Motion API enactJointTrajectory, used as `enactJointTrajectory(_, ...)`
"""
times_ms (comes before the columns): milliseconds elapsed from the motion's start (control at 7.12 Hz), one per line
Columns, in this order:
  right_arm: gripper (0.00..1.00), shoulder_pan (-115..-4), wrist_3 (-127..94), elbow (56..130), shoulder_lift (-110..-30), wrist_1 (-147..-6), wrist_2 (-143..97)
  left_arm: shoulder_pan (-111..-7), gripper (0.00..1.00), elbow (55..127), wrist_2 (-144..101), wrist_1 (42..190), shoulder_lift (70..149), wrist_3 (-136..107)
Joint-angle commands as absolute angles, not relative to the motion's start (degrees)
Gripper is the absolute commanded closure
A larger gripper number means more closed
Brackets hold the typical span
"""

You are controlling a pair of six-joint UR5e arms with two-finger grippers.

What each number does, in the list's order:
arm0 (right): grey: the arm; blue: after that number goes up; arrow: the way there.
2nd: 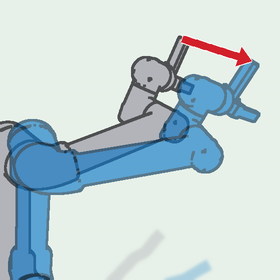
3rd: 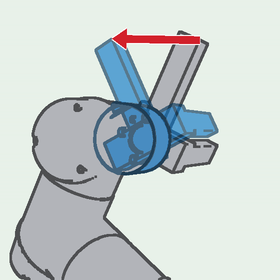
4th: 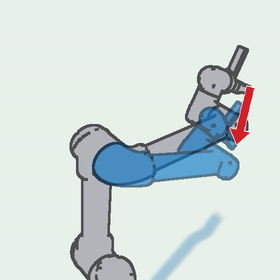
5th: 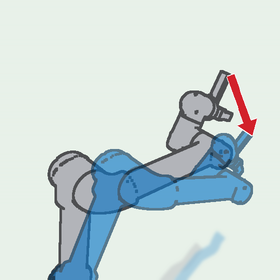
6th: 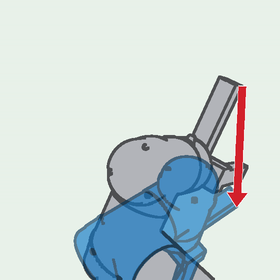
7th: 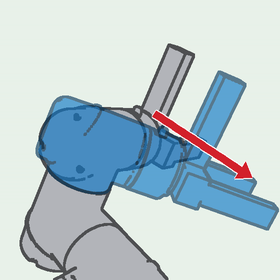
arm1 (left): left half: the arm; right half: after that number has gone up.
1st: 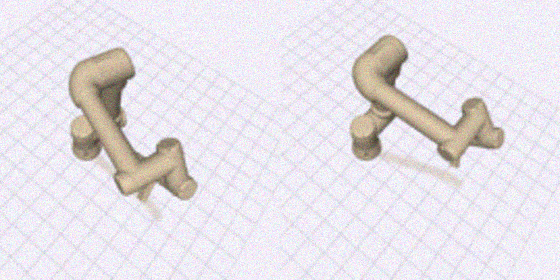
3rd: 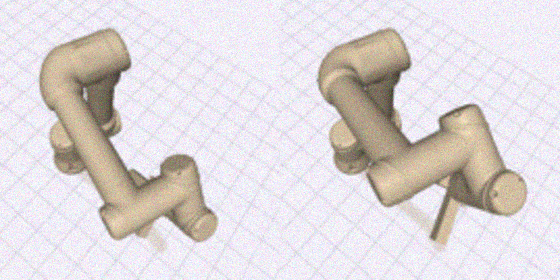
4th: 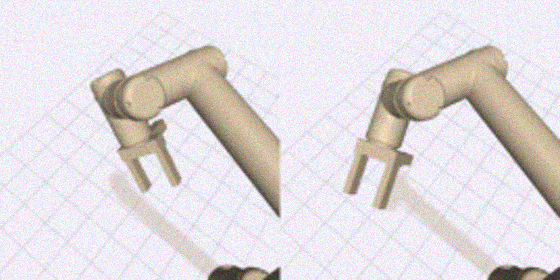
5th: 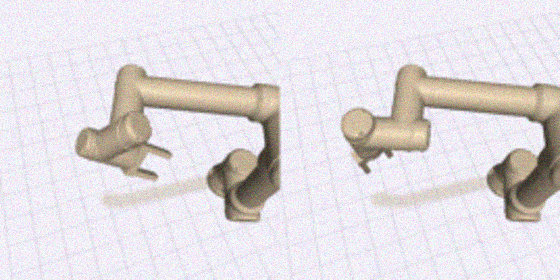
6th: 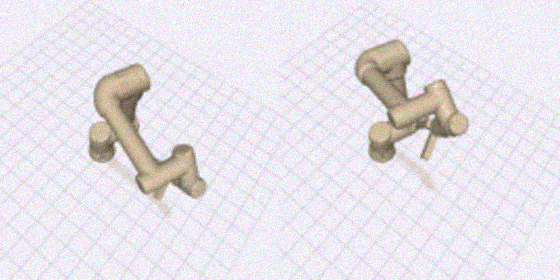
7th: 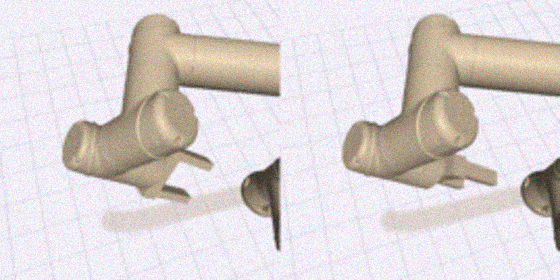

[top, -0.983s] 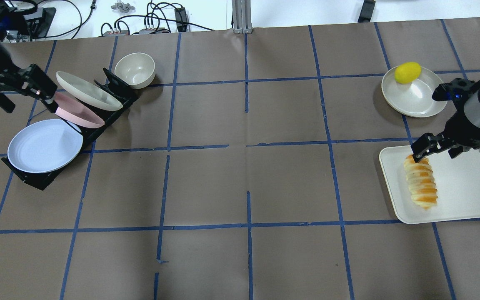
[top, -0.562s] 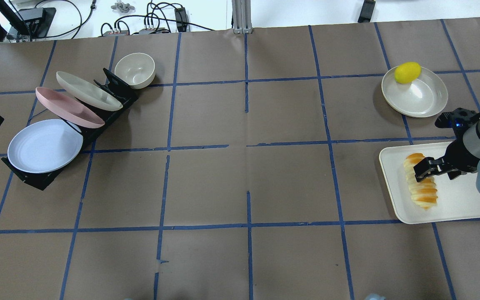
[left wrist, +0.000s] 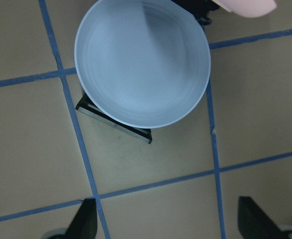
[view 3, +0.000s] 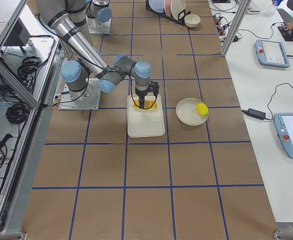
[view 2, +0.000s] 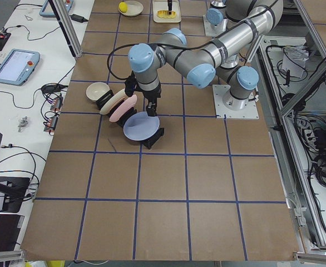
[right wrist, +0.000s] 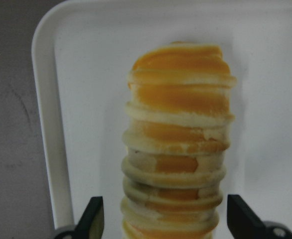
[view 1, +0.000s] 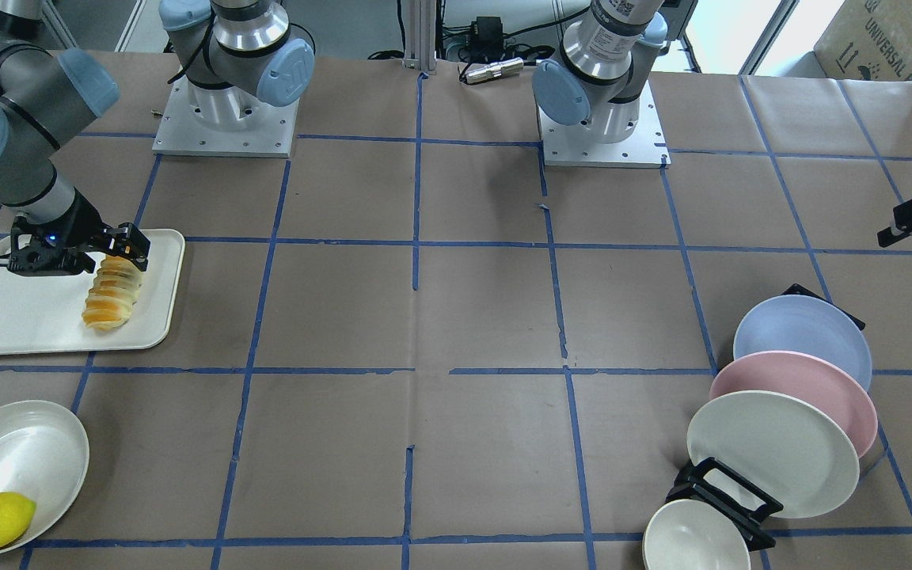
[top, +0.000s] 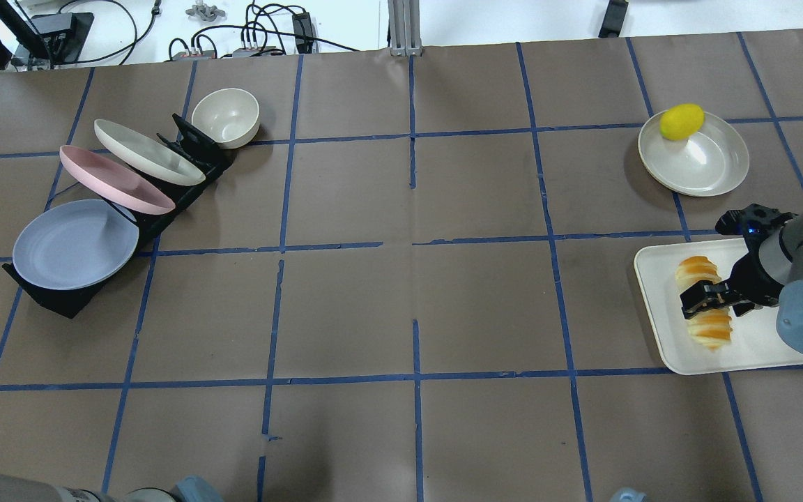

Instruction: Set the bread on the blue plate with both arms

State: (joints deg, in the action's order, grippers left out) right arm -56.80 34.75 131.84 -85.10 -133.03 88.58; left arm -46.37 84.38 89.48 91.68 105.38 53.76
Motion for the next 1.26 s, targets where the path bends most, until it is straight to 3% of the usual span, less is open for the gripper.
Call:
enactJointTrajectory(0, 0.12, -56.8, 34.8, 131.8, -82.5, -136.0, 88.4, -45.6, 0.0, 84.4, 88.2, 87.4, 111.1, 55.6)
enactJointTrajectory(281, 0.12, -56.8, 34.9, 131.9, -82.4, -136.1, 88.5, -46.1, 0.0, 84.3, 84.6, 82.1, 116.1, 55.6)
enactJointTrajectory(421, 0.28, -56.8, 35.0, 131.9, -82.3, -137.4, 88.4, -46.5, 0.0, 84.2, 84.5, 77.7, 120.1, 55.5)
enactJointTrajectory(562, 0.75, -56.8, 37.8, 131.8, -81.9, -138.8, 88.4, -46.8, 0.0, 84.2, 84.1, 75.0, 122.2, 55.6)
enactJointTrajectory(702, 0.95, -56.8, 38.6, 131.8, -81.8, -138.8, 88.4, -47.4, 0.0, 84.4, 84.0, 75.0, 123.0, 54.9)
enactJointTrajectory(843, 0.95, -56.9, 38.7, 131.8, -81.8, -138.8, 88.4, -48.8, 0.08, 84.4, 84.0, 75.2, 123.2, 54.8)
enactJointTrajectory(1124, 0.95, -57.3, 38.9, 131.5, -86.2, -137.4, 88.8, -48.8, 0.36, 84.2, 83.9, 75.9, 124.5, 54.9)
